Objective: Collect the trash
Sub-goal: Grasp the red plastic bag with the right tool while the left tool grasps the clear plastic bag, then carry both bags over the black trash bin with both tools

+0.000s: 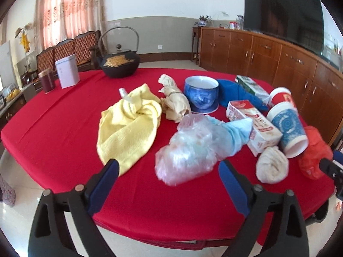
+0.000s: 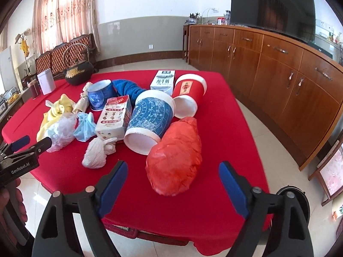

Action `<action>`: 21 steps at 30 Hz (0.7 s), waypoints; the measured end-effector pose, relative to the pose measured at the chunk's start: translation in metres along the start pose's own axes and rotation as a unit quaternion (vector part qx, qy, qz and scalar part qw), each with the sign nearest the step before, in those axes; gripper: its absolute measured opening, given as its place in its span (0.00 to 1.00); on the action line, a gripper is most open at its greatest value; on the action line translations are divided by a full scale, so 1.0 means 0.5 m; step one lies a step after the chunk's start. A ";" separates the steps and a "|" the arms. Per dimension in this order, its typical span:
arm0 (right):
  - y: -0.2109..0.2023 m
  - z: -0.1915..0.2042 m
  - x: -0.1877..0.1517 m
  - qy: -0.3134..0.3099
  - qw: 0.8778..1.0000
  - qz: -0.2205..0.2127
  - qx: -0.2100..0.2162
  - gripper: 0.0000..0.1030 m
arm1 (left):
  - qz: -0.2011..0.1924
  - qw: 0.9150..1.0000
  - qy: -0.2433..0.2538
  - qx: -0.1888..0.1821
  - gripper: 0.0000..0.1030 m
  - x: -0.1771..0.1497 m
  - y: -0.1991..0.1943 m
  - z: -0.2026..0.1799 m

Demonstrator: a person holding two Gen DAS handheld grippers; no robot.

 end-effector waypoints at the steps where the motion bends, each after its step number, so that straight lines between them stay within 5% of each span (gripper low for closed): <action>1: 0.011 0.000 0.000 0.001 1.000 0.005 0.001 0.80 | 0.001 1.000 0.004 -0.002 0.92 0.002 0.005 -0.002; 6: 0.040 -0.006 -0.010 0.003 1.000 0.024 0.002 0.62 | 0.017 0.999 0.019 -0.020 0.80 0.008 0.037 -0.026; 8: 0.046 -0.008 -0.017 0.006 0.999 0.031 0.007 0.48 | 0.027 0.999 0.024 -0.028 0.59 0.004 0.049 -0.035; 11: 0.040 -0.013 -0.021 0.003 0.999 0.032 0.010 0.36 | 0.027 0.999 0.029 -0.025 0.48 0.001 0.047 -0.040; 21: -0.027 -0.033 -0.005 0.006 1.000 -0.001 0.014 0.24 | -0.013 0.999 0.001 -0.030 0.45 0.027 -0.048 -0.031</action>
Point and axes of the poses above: each gripper's, at about its wrist camera, not at the fingertips, and y roughly the way its jaws point, z to its left, x to its top, the point moved 7 cm from there along y, roughly the way its jaws point, and after that the axes turned 1 degree about x, right-handed, at the moved point
